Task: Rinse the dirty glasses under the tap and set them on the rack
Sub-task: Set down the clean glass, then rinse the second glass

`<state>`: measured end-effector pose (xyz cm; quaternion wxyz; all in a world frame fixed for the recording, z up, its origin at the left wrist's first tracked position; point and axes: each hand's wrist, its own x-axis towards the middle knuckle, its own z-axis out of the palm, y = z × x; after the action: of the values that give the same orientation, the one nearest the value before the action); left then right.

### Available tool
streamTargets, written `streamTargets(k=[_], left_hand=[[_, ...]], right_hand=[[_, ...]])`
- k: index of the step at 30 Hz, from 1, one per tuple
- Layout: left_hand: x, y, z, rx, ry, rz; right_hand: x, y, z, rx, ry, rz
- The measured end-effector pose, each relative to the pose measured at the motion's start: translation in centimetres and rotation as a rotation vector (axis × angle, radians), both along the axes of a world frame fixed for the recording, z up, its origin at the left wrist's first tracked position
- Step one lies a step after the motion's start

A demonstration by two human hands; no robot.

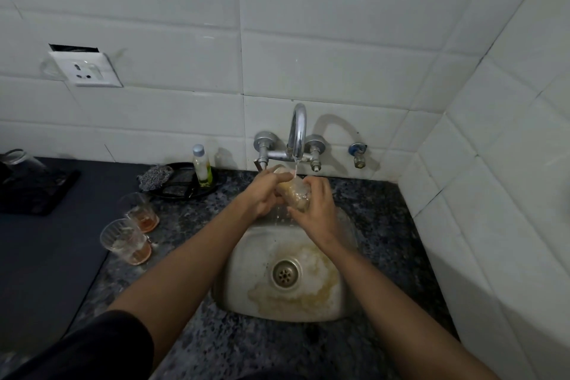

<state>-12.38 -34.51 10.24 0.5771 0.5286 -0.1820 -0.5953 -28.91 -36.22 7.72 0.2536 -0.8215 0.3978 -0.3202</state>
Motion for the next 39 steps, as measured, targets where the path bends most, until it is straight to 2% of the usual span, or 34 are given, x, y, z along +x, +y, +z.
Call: streamTargets(k=[3, 6, 9, 12, 14, 18, 22, 27, 29, 32, 33, 35, 37, 39], left_hand=[[-0.1, -0.2, 0.4, -0.022, -0.047, 0.054], [-0.1, -0.1, 0.4, -0.072, -0.191, 0.084], [0.0, -0.2, 0.0, -0.146, -0.348, 0.016], [0.0, 0.0, 0.0, -0.189, -0.391, -0.023], [-0.2, 0.1, 0.0, -0.182, -0.359, 0.003], [0.0, -0.3, -0.2, -0.098, -0.075, 0.134], [-0.1, -0.2, -0.1, -0.159, 0.025, 0.001], [0.2, 0.0, 0.1, -0.249, 0.293, -0.038], [0.3, -0.2, 0.6, -0.225, 0.257, -0.079], [0.1, -0.4, 1.3, -0.113, 0.082, -0.142], [0.0, -0.4, 1.4, -0.086, 0.061, -0.143], [0.0, -0.3, 1.6, -0.097, 0.089, -0.128], [-0.1, -0.4, 1.2, -0.152, 0.163, -0.109], [-0.1, -0.2, 0.8, -0.185, 0.230, -0.108]], right_hand=[[0.1, -0.2, -0.1, 0.026, 0.030, 0.025], [0.3, -0.2, -0.4, 0.047, 0.014, 0.035], [0.4, -0.3, -0.6, 0.077, 0.018, 0.060], [0.3, -0.4, -0.7, 0.114, 0.039, 0.069], [0.2, -0.3, -0.8, 0.088, 0.028, 0.078], [-0.1, 0.0, -1.0, -0.098, 0.070, 0.152], [0.0, 0.2, -0.5, -0.301, 0.110, 0.216], [0.9, 0.4, 0.4, -0.081, -0.160, 0.080], [0.8, 0.1, 0.4, -0.222, -0.137, 0.080], [0.2, -0.8, 1.0, -0.545, 0.058, 0.204], [0.0, -1.0, 1.1, -0.582, 0.093, 0.244], [0.1, -0.7, 1.4, -0.471, 0.014, 0.229], [0.7, -0.5, 1.5, -0.220, -0.181, 0.137], [1.4, -0.6, 1.6, -0.039, -0.296, 0.071]])
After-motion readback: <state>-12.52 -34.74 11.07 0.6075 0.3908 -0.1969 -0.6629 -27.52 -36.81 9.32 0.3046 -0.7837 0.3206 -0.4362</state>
